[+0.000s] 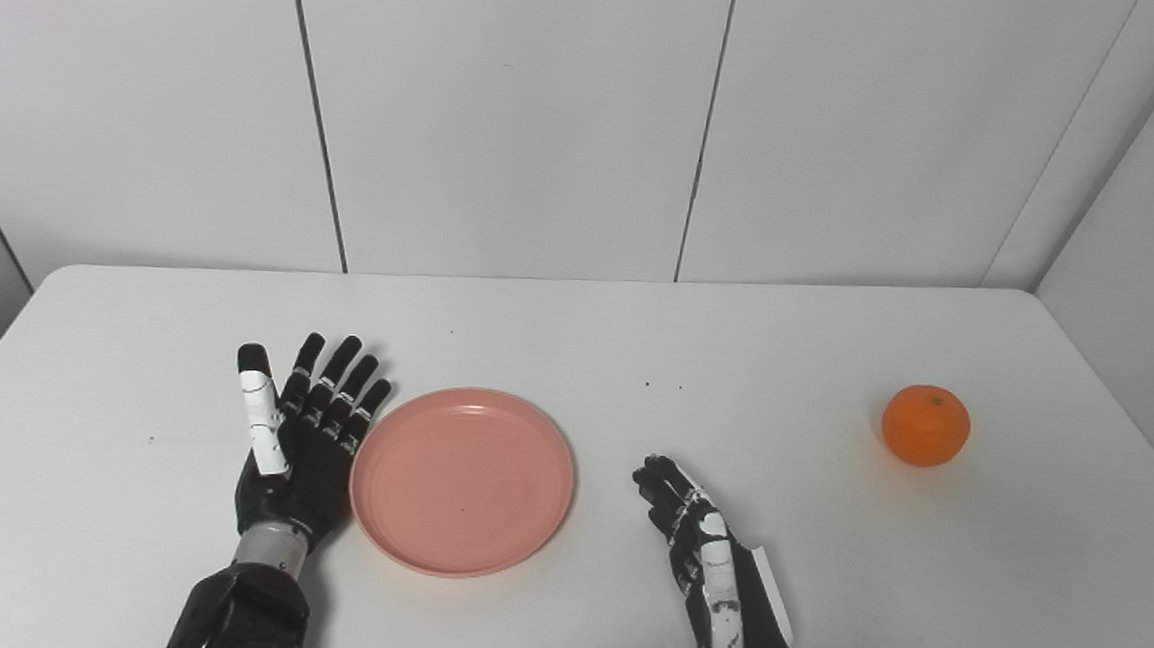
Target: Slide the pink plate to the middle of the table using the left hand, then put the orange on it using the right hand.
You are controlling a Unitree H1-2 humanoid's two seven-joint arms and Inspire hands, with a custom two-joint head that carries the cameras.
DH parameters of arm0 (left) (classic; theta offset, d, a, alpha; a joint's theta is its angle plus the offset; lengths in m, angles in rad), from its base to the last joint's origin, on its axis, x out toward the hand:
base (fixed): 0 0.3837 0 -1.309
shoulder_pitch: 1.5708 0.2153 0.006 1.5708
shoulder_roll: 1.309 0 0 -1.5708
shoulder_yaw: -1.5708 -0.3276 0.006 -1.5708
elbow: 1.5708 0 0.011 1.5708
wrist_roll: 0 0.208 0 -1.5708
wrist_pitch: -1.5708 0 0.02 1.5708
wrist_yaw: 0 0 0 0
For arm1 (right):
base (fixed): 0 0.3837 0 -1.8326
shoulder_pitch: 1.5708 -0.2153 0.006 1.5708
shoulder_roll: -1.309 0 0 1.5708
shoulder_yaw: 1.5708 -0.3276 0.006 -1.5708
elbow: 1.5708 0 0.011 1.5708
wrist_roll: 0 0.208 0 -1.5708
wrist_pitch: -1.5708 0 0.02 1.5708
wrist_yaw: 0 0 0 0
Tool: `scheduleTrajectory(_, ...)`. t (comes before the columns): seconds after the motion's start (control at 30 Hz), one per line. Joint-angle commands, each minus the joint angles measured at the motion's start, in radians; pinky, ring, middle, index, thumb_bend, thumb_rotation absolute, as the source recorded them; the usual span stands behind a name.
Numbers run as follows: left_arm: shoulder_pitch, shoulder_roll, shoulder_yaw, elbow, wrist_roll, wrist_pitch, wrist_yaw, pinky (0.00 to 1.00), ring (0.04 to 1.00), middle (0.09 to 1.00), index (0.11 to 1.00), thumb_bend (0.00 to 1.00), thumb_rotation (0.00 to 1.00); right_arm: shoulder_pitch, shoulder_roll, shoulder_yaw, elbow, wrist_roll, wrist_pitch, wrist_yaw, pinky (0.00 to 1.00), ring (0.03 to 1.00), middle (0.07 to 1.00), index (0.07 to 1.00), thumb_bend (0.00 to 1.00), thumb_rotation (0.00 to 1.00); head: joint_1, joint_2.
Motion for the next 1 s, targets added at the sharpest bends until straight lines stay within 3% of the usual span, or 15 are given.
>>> scheduleTrajectory(0.0,0.012,-0.013,-0.009,0.0,0.008,0.046,0.023,0.91,0.907,0.905,0.969,0.89,0.79,0.035,0.027,-0.015,0.006,-0.012,-0.01,-0.025,0.97,0.905,0.856,0.82,0.87,0.99,0.002,-0.001)
scheduleTrajectory(0.37,0.018,-0.023,-0.027,-0.003,0.005,0.05,0.025,0.92,0.904,0.908,0.961,0.9,0.78,0.036,0.066,-0.051,0.032,-0.03,-0.081,-0.06,0.98,0.91,0.891,0.839,0.84,0.97,0.002,0.0)
scheduleTrajectory(0.57,0.02,-0.022,-0.037,-0.007,0.009,0.052,0.02,0.91,0.907,0.91,0.966,0.89,0.78,0.035,0.096,-0.072,0.046,-0.066,-0.148,-0.11,1.0,0.955,0.926,0.955,0.81,0.97,0.002,0.0)
scheduleTrajectory(0.97,0.025,-0.026,-0.047,-0.006,0.007,0.055,0.014,0.92,0.912,0.913,0.982,0.87,0.8,0.023,0.106,-0.061,0.074,-0.143,-0.219,-0.197,1.0,1.0,0.999,1.0,0.73,0.97,-0.03,0.003)
